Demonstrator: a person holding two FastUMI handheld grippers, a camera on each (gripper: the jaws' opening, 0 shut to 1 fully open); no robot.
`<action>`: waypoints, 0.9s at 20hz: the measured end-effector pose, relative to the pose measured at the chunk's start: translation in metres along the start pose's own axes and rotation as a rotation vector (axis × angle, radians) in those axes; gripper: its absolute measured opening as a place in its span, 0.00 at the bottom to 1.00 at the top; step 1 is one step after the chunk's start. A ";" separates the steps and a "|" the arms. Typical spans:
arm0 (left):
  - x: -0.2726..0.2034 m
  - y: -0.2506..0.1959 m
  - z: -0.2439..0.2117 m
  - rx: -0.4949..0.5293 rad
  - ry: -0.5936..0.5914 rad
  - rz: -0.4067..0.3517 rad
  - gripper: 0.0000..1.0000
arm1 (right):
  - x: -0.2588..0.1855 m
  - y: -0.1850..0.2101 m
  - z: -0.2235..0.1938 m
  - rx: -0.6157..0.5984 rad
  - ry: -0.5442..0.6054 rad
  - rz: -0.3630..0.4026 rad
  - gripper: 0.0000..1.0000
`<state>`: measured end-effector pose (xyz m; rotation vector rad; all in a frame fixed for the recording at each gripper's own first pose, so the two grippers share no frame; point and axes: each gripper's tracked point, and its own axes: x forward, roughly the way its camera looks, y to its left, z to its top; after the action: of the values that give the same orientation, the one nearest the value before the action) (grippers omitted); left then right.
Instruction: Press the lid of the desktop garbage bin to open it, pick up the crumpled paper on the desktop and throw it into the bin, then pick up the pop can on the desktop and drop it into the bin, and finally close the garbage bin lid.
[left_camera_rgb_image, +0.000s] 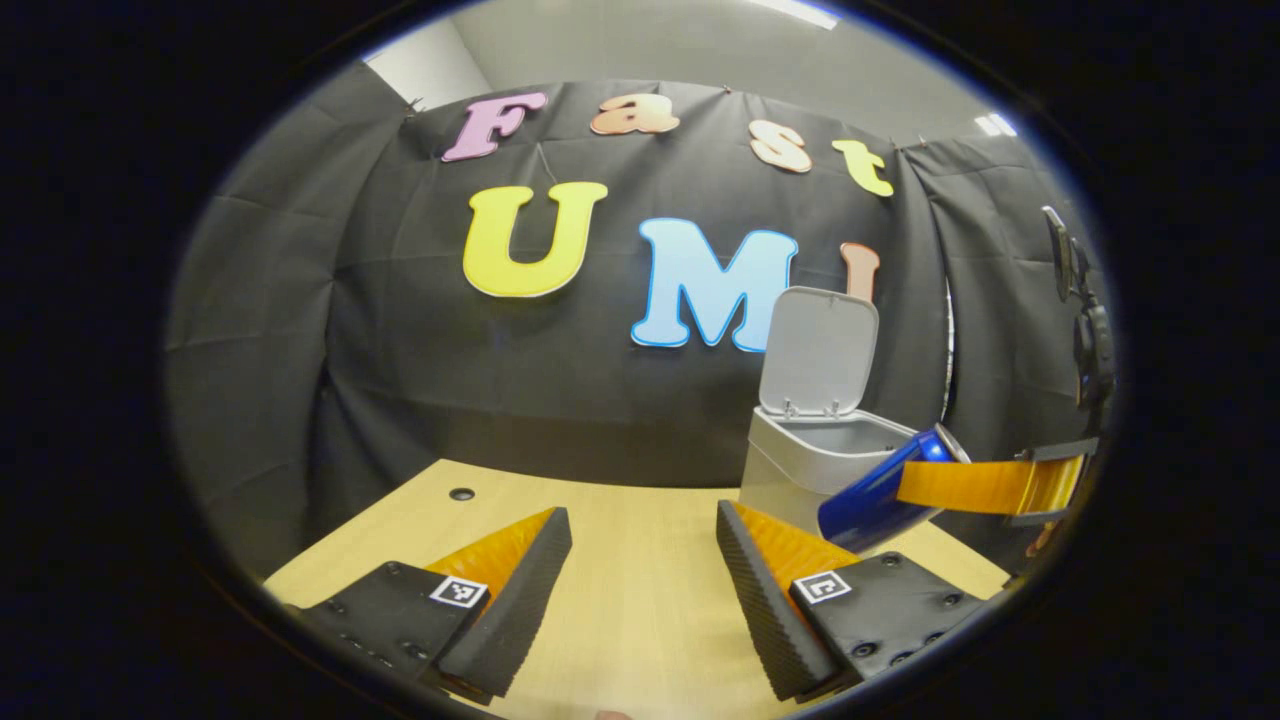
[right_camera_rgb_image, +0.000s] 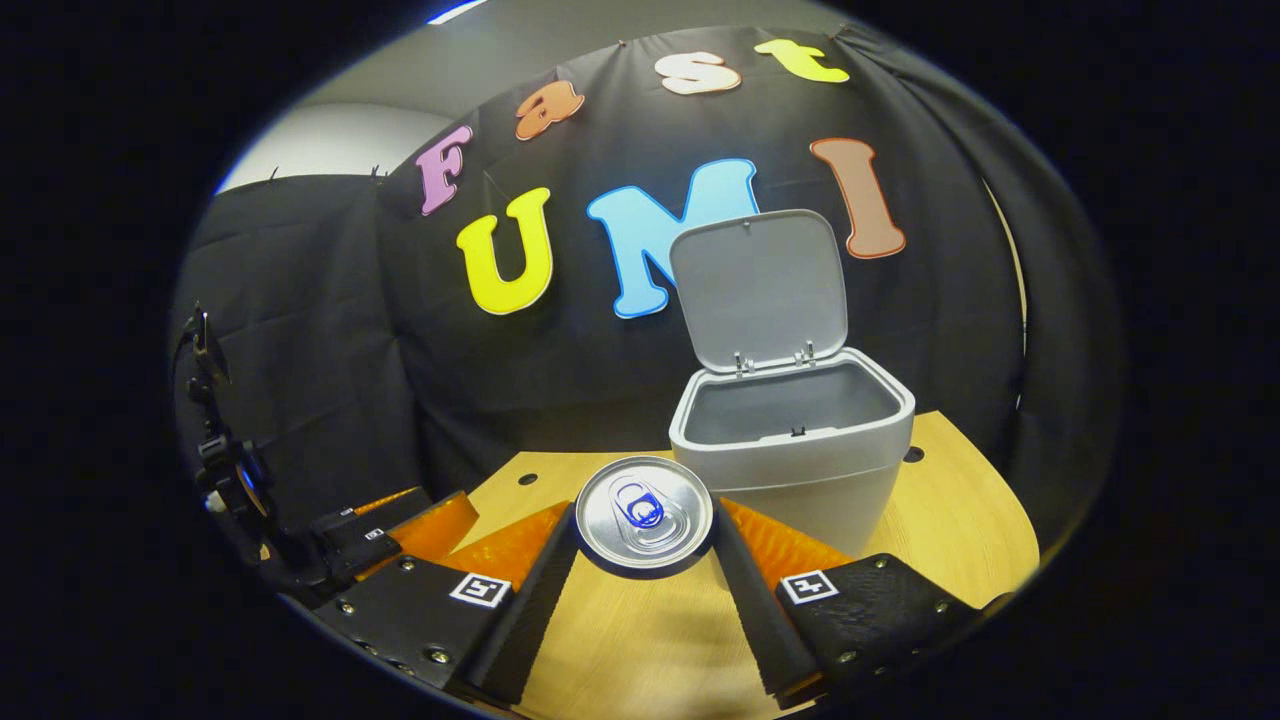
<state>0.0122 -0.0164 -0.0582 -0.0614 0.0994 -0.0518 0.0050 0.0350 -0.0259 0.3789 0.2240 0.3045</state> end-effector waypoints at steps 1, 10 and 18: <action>0.000 -0.001 0.000 0.000 0.000 -0.002 0.95 | 0.002 0.000 0.005 0.012 -0.008 0.004 0.83; -0.003 -0.002 -0.001 -0.003 0.000 -0.010 0.95 | 0.021 -0.026 0.082 -0.002 -0.183 -0.062 0.83; -0.009 0.003 0.004 -0.006 -0.015 -0.005 0.96 | 0.045 -0.060 0.080 -0.106 -0.172 -0.233 0.83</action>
<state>0.0039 -0.0127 -0.0536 -0.0677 0.0841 -0.0560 0.0830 -0.0291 0.0159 0.2687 0.0812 0.0532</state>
